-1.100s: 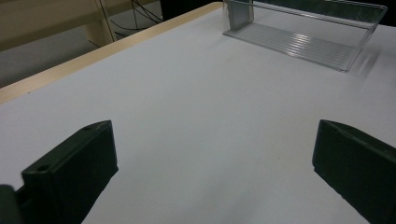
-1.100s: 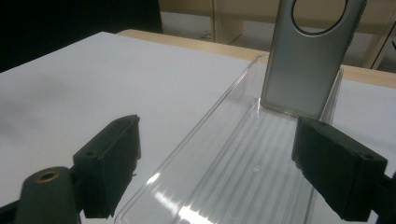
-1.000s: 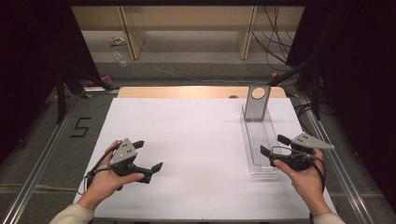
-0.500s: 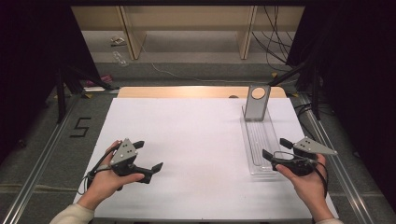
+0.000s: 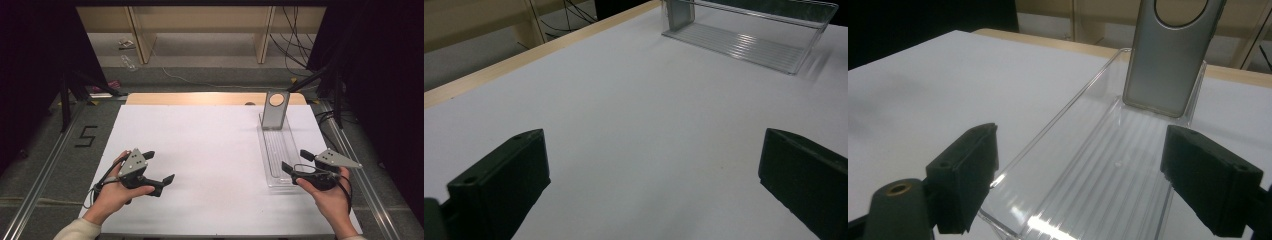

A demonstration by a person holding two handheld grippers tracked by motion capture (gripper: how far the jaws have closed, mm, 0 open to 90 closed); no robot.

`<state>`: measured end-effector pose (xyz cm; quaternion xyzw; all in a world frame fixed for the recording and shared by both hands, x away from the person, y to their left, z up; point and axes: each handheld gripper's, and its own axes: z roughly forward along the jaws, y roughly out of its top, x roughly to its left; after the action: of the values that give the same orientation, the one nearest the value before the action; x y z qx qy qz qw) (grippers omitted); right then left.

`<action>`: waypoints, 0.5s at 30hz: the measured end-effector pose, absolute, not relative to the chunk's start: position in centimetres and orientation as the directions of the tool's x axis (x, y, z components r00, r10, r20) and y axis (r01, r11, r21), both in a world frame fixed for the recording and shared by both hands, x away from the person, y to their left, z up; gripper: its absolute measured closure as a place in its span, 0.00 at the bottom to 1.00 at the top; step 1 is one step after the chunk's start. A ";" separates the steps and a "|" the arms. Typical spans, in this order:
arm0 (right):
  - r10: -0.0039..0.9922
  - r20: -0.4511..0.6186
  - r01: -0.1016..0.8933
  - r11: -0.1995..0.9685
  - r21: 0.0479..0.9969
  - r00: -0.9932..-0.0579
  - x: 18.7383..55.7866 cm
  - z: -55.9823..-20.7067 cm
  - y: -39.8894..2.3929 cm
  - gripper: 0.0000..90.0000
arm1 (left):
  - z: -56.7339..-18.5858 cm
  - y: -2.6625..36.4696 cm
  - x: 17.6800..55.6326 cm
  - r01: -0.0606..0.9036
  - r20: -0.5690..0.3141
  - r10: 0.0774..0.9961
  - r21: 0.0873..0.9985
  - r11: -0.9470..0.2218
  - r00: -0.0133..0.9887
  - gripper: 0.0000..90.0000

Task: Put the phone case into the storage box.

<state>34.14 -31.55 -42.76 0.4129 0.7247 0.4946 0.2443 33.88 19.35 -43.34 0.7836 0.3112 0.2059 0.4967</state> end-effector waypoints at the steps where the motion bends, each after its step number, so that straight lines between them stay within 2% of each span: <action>1: 0.840 0.055 0.354 0.168 0.920 -0.540 34.1 -42.8 -31.5 0.18 | -43.3 19.3 33.9 0.283 0.013 0.692 0.907 -0.313 0.722 0.00; 15: 0.839 0.047 0.346 0.172 0.922 -0.542 34.0 -42.8 -31.4 0.18 | -43.4 19.3 33.9 0.283 0.014 0.691 0.906 -0.315 0.723 0.00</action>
<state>34.04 -31.36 -42.83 0.4090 0.7242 0.4966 0.2482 33.94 19.29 -43.39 0.7845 0.3104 0.2055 0.4960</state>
